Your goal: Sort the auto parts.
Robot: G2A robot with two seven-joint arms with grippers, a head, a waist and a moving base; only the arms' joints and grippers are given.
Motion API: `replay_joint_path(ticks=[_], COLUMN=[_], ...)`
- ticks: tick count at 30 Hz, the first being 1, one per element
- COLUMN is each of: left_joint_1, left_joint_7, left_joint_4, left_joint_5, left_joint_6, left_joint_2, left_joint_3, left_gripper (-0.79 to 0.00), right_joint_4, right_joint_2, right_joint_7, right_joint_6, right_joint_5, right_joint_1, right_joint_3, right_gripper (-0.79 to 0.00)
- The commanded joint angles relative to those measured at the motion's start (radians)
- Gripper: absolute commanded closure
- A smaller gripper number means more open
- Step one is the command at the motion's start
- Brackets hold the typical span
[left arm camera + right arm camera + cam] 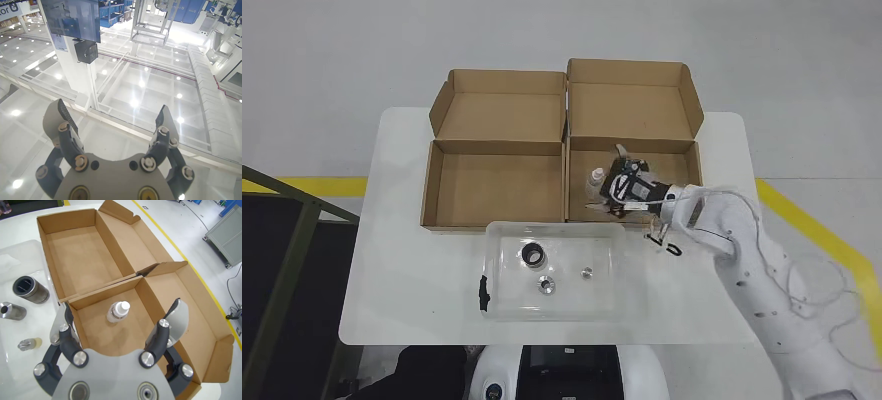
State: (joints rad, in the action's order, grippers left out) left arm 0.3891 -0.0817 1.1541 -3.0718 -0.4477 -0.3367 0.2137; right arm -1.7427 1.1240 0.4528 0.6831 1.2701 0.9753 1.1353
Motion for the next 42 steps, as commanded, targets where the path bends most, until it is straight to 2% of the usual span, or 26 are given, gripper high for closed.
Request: replay_joint_path(ticks=[1,7,15,29,42], left_joint_1=[0.0,0.0,0.0,0.0,0.0], left_joint_7=[0.0,0.0,0.0,0.0,0.0], left_joint_4=[0.0,0.0,0.0,0.0,0.0], left_joint_5=[0.0,0.0,0.0,0.0,0.0], left_joint_6=[0.0,0.0,0.0,0.0,0.0], left_joint_2=[0.0,0.0,0.0,0.0,0.0], left_joint_3=[0.0,0.0,0.0,0.0,0.0], left_gripper=[-0.785,-0.785,-0.785,-0.785,-0.785], right_joint_4=[-0.064,-0.193,-0.25,-0.26,-0.177], right_joint_2=[-0.006,-0.02,-0.031,-0.042,-0.039], right_joint_7=[0.021,0.074,0.12,0.223,0.288], right_joint_6=[0.019,0.085,0.167,0.202,0.219], right_joint_5=[0.008,0.002,-0.004,0.081,0.046], right_joint_1=[0.031,0.115,0.176,0.208,0.171], right_joint_3=[0.012,0.02,-0.015,-0.077,-0.15], right_gripper=[-0.785,-0.785,-0.785,-0.785,-0.785])
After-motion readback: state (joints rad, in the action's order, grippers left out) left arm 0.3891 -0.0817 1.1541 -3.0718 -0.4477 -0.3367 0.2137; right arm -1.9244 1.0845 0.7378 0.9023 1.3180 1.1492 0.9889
